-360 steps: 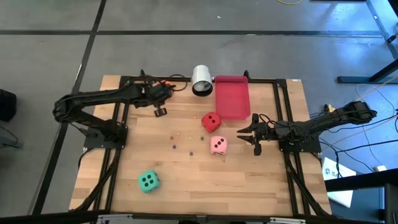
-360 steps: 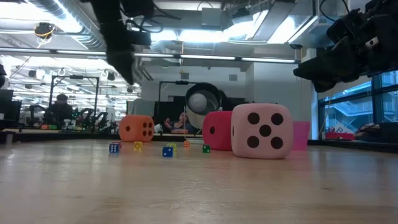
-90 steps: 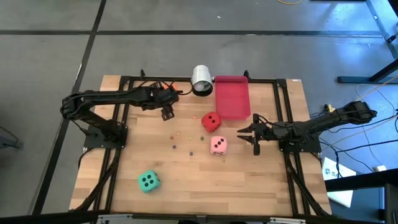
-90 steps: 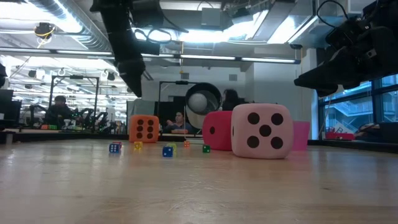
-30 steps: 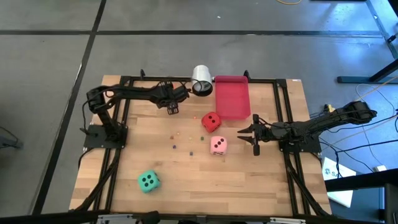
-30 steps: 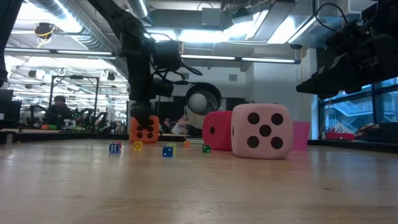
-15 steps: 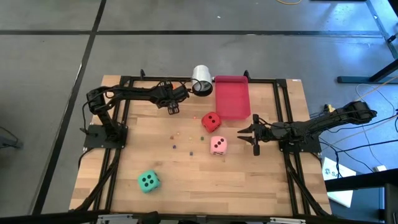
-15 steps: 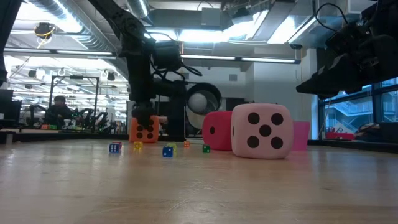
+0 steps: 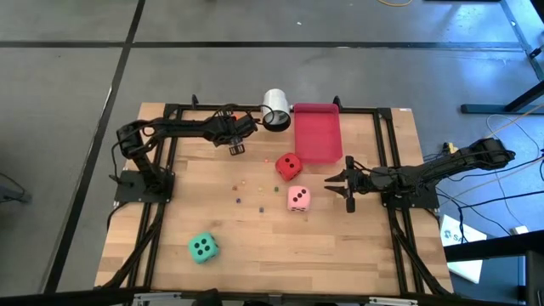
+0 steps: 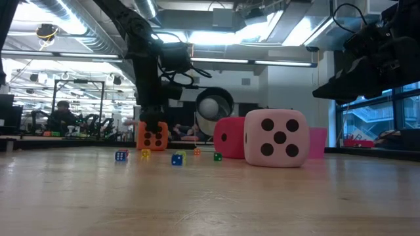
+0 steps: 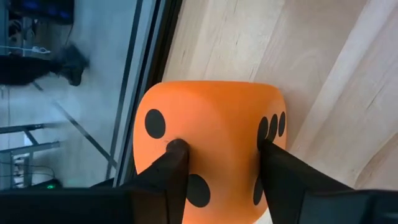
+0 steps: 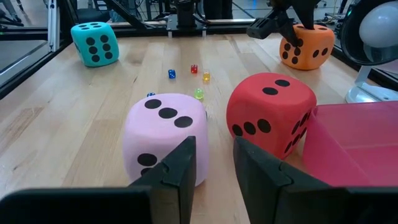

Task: Pick & Place Dice
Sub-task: Put the big orange dice into the red bin

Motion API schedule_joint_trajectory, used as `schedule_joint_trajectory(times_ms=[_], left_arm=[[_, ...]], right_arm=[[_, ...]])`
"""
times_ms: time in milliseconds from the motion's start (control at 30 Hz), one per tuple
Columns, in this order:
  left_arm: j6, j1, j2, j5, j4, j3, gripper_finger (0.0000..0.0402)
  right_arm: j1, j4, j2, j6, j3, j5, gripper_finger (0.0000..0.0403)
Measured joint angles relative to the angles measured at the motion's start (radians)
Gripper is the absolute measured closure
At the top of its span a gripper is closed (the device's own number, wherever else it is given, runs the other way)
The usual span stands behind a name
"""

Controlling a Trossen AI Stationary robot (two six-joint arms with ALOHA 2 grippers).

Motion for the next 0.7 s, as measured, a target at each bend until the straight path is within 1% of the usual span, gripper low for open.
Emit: schedule_joint_trajectory(times_ms=[233, 333, 433, 700], left_arm=[[-0.002, 0.0, 0.085, 0.0, -0.004, 0.0, 0.0255], [-0.008, 0.0, 0.1, 0.0, -0.005, -0.001, 0.0264], [-0.008, -0.001, 0.1, 0.001, -0.005, -0.001, 0.0278], [-0.008, 0.0, 0.1, 0.017, -0.003, -0.001, 0.0333]], right_arm=[[0.0, -0.001, 0.0, 0.001, 0.0, 0.0, 0.0294], [0.0, -0.001, 0.0, 0.001, 0.0, 0.0, 0.0294], [0.0, -0.001, 0.0, 0.0, 0.0, 0.0, 0.0294], [0.0, -0.001, 0.0, 0.0, 0.0, 0.0, 0.0294]])
